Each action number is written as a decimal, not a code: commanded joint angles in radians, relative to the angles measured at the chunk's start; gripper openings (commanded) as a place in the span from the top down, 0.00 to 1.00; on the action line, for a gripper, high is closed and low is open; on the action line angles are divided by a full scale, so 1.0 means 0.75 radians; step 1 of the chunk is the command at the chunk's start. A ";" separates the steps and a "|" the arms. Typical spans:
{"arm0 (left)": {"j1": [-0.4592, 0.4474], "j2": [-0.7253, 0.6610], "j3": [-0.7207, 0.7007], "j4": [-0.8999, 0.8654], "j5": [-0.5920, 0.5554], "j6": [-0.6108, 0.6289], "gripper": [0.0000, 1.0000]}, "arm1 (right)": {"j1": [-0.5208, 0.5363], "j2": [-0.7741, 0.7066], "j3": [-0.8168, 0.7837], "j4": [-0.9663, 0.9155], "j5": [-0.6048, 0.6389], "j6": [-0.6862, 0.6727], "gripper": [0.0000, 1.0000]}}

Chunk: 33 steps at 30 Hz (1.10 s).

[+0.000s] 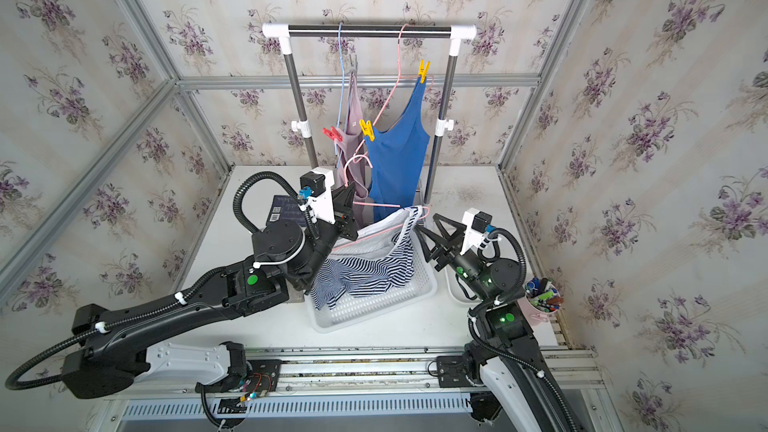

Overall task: Remove the clothespins securing tank tops to the hanger
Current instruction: Remove the tank top from the hanger.

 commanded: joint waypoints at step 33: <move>0.002 -0.014 -0.106 0.198 0.050 -0.232 1.00 | 0.128 0.257 0.063 0.039 0.323 -0.074 0.69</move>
